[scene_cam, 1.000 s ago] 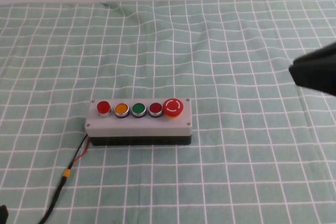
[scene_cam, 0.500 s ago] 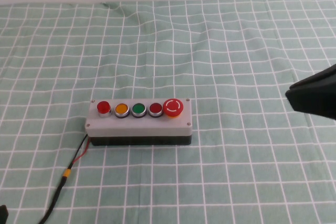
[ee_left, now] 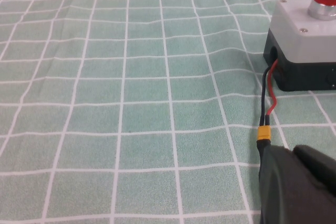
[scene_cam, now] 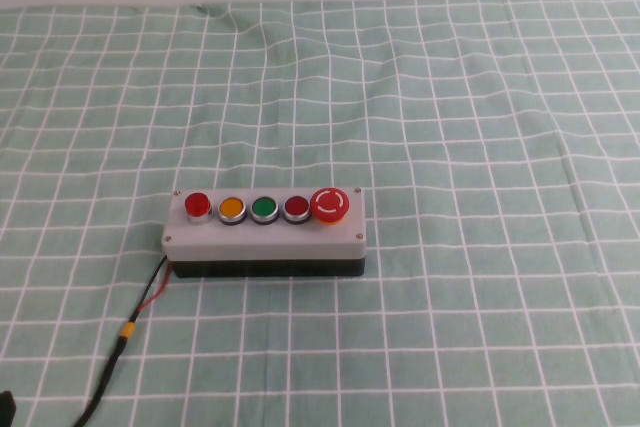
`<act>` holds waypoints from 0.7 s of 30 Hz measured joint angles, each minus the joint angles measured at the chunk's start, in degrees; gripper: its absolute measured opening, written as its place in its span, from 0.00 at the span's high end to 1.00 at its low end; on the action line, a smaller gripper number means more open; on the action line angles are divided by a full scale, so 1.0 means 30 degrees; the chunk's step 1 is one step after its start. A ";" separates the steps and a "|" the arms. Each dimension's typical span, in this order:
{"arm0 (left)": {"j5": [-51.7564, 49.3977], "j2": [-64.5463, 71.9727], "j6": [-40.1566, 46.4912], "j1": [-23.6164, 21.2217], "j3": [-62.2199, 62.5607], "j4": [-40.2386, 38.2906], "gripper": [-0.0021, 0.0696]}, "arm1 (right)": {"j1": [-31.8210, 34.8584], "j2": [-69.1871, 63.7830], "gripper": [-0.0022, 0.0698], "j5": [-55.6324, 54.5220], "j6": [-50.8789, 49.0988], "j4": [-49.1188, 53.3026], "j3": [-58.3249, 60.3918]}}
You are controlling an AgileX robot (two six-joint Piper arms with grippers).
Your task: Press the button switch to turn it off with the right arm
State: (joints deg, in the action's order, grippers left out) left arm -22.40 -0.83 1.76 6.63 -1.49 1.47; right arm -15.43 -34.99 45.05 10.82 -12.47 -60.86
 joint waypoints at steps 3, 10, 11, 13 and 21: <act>0.0000 0.0000 0.0000 0.0000 0.0000 0.0000 0.98 | 0.1111 0.2015 0.99 -0.2605 0.0044 0.0399 0.3561; 0.0000 0.0000 0.0000 0.0000 0.0000 0.0000 0.98 | 0.1790 0.6367 0.99 -0.7059 0.0082 0.0420 1.0703; 0.0000 0.0000 0.0000 0.0000 0.0000 0.0000 0.98 | 0.1824 0.6989 0.99 -0.7269 0.0082 0.0420 1.1609; 0.0000 0.0000 0.0000 0.0000 0.0000 0.0000 0.98 | 0.1864 0.8142 0.99 -0.7399 0.0082 0.0420 1.3327; 0.0000 0.0000 0.0000 0.0000 0.0000 0.0000 0.98 | 0.1905 1.1818 0.99 -0.8871 0.0082 0.0420 1.8998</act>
State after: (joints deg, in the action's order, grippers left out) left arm -22.40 -0.83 1.76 6.63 -1.49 1.47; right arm -9.71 0.46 18.43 11.07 -11.21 -3.87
